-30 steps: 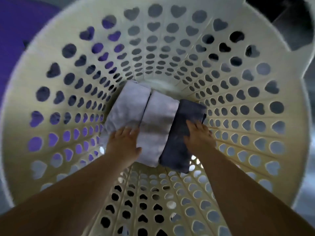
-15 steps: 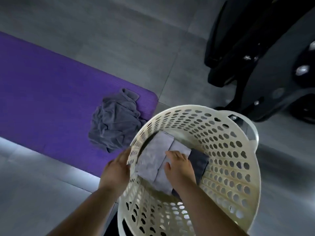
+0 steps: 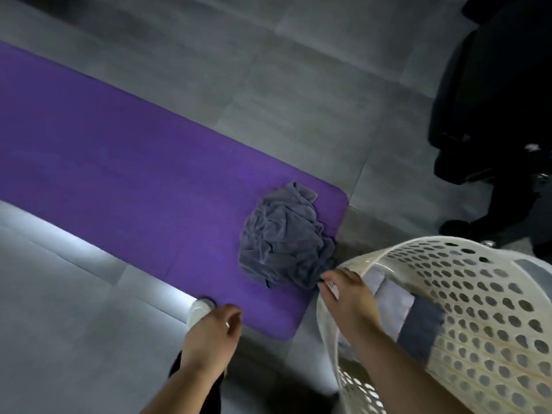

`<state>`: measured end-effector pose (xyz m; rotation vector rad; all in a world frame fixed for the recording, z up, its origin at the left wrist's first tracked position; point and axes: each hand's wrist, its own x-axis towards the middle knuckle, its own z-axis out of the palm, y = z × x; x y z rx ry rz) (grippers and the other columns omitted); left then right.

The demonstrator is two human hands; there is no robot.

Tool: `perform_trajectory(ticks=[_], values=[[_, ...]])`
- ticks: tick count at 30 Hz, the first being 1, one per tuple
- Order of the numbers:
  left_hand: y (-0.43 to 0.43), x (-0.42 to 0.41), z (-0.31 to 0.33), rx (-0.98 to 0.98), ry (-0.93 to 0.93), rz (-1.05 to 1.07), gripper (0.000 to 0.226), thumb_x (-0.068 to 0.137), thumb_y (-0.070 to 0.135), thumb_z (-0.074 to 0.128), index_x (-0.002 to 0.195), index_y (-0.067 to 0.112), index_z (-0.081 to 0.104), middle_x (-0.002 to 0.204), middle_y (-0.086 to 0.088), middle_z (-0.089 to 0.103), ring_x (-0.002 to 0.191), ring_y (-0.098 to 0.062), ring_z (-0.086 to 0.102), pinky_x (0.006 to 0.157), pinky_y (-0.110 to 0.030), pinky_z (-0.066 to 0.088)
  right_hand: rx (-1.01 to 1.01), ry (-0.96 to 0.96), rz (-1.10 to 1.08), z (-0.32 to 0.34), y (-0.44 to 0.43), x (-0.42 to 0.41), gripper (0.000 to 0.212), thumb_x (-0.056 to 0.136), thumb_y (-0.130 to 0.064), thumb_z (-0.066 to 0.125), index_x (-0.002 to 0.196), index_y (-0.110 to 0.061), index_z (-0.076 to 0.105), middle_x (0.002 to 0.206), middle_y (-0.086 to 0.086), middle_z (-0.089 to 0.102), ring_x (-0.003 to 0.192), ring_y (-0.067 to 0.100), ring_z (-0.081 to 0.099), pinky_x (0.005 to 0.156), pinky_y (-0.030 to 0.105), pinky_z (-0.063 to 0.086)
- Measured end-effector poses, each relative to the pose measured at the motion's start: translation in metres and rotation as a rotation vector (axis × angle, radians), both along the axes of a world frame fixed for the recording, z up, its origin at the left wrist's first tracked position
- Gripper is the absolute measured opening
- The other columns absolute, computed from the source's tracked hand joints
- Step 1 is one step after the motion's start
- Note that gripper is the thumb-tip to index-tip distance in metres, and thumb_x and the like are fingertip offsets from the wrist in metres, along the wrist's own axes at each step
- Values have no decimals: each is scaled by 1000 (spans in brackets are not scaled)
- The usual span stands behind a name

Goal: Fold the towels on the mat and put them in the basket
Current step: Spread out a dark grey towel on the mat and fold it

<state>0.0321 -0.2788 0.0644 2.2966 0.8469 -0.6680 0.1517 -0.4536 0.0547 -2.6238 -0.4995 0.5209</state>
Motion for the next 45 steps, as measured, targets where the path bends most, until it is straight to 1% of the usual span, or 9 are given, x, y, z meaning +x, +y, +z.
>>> perform_trajectory(ticks=[6,11,16,23,28,34,36,41,45], values=[[119,15,-68,137,112,-160,35,96,41,29,88,24,58,113,-2,64,107,-23,57,74,-27,41,-248,257,22,-122,116,7,32,94,-29,45,119,-12,56,126,6,52,120,24,45,90,25,40],[156,17,-155,104,32,-99,38,84,50,25,56,24,29,92,-11,67,93,-32,60,63,-30,35,-501,291,-23,-249,156,14,46,94,-37,45,133,-13,39,140,7,37,128,26,35,99,31,36],[176,3,-204,29,-34,-33,27,68,46,27,53,25,34,85,-15,66,87,-35,60,63,-31,37,-555,220,-90,-290,161,19,33,95,-22,41,125,-11,50,134,9,45,126,26,37,101,33,32],[150,12,-87,-179,-86,1,44,80,47,38,91,14,66,95,-5,70,93,-26,62,68,-28,37,-23,323,-559,-107,139,29,33,94,-17,46,125,-4,49,122,19,57,113,30,53,79,28,36],[137,37,68,-335,-363,118,48,54,62,23,84,42,54,73,2,68,76,-17,62,73,-32,46,382,201,-740,94,120,50,20,90,-4,51,74,-14,56,70,1,56,62,5,51,62,18,38],[124,56,229,-414,-692,112,12,78,44,50,71,36,55,66,45,55,72,9,56,65,-12,42,750,72,-708,300,112,54,30,89,-2,51,65,-19,51,59,-4,52,57,3,49,63,21,39],[116,54,270,-453,-775,114,23,87,18,57,73,36,55,66,43,57,71,15,56,64,-3,41,870,62,-656,356,112,43,28,90,1,49,68,-16,51,60,-2,52,51,-1,48,60,16,40],[93,35,353,-481,-820,-148,44,60,52,62,101,43,48,92,31,58,88,24,49,75,5,32,1081,92,-445,463,111,9,21,92,-4,45,76,-14,54,70,3,56,65,12,53,63,22,42],[85,30,396,-190,-791,-397,64,76,29,70,132,24,40,123,16,46,120,-2,43,94,-8,29,1185,89,-381,513,115,-16,19,93,-9,46,80,-17,57,62,-7,65,59,3,63,56,18,50]])
